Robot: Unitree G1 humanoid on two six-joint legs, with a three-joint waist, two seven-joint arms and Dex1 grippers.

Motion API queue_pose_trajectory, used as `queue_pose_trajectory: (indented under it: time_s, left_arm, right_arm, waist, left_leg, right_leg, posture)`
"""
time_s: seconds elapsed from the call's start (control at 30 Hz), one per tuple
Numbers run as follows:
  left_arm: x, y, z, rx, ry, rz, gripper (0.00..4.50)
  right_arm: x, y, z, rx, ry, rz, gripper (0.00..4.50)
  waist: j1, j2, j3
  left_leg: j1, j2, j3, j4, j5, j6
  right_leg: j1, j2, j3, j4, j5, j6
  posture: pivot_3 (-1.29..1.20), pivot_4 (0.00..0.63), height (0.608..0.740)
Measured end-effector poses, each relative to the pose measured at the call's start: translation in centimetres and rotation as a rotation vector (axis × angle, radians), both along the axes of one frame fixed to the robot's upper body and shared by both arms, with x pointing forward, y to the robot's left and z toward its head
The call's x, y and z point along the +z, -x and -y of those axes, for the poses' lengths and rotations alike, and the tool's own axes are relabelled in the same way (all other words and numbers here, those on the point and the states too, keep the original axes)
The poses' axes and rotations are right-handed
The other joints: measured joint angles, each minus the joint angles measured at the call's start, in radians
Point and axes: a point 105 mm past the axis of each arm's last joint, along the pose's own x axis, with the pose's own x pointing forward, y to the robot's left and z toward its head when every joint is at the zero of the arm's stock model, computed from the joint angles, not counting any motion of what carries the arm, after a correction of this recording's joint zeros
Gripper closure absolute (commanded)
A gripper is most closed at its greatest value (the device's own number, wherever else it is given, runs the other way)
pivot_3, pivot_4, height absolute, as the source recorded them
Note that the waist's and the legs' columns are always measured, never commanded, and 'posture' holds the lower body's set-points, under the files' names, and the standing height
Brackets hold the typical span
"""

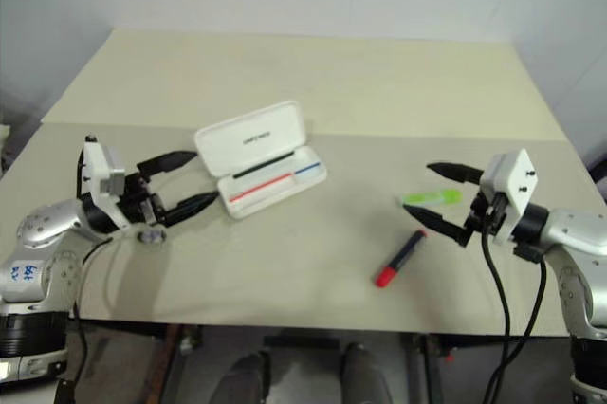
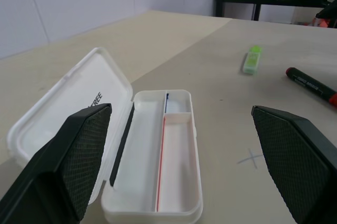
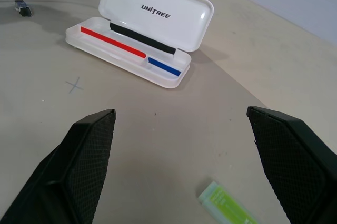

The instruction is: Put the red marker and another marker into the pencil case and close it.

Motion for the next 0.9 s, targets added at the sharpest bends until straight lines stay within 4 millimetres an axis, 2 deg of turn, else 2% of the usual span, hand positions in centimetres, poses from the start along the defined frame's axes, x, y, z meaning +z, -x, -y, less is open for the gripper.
queue_pose_trajectory:
  time_s: [0.13,0.23,0.53,0.87,0.9]
  left_arm:
    - [-0.2,-0.4,0.0,0.005,-0.005,-0.005,0.03]
    - [-0.6,-0.6,0.0,0.015,-0.010,-0.017,0.62]
    - [-1.6,-0.8,0.6,0.030,-0.043,-0.040,3.65]
    - [-2.8,-0.8,1.3,0.061,-0.027,-0.101,3.65]
    - [-3.0,-0.8,1.3,0.058,-0.026,-0.111,3.23]
  right_arm:
    - [0.3,0.0,-0.1,-0.010,-0.001,0.014,0.28]
    - [0.5,-0.1,-0.4,-0.008,-0.003,0.025,0.28]
    - [0.4,-0.5,-2.2,0.039,-0.039,0.027,0.28]
    - [0.3,-0.3,-3.3,0.050,-0.068,0.038,0.28]
    - [0.1,-0.3,-3.2,0.045,-0.073,0.032,0.28]
  waist:
    - [-0.001,0.000,0.000]
    - [0.001,0.000,0.000]
    - [0.001,0.000,0.000]
    - [0.001,0.000,0.000]
    - [0.001,0.000,0.000]
  left_leg:
    - [0.001,0.000,0.000,0.000,0.000,0.000]
    - [0.000,0.000,0.000,0.000,0.000,0.000]
    - [0.000,0.000,0.000,0.000,0.000,0.000]
    - [0.000,0.000,0.000,0.000,0.000,0.000]
    - [0.000,0.000,0.000,0.000,0.000,0.000]
  right_leg:
    - [0.000,0.000,0.000,0.001,0.000,0.000]
    - [0.000,0.000,0.000,0.000,0.000,0.000]
    - [0.000,0.000,0.000,0.001,0.002,0.003]
    - [0.000,0.000,0.000,0.001,0.002,0.003]
    - [0.000,0.000,0.000,0.001,0.002,0.003]
  posture:
    - [0.00,0.150,0.740]
    - [0.00,0.150,0.740]
    - [0.00,0.150,0.740]
    - [0.00,0.150,0.740]
    - [0.00,0.150,0.740]
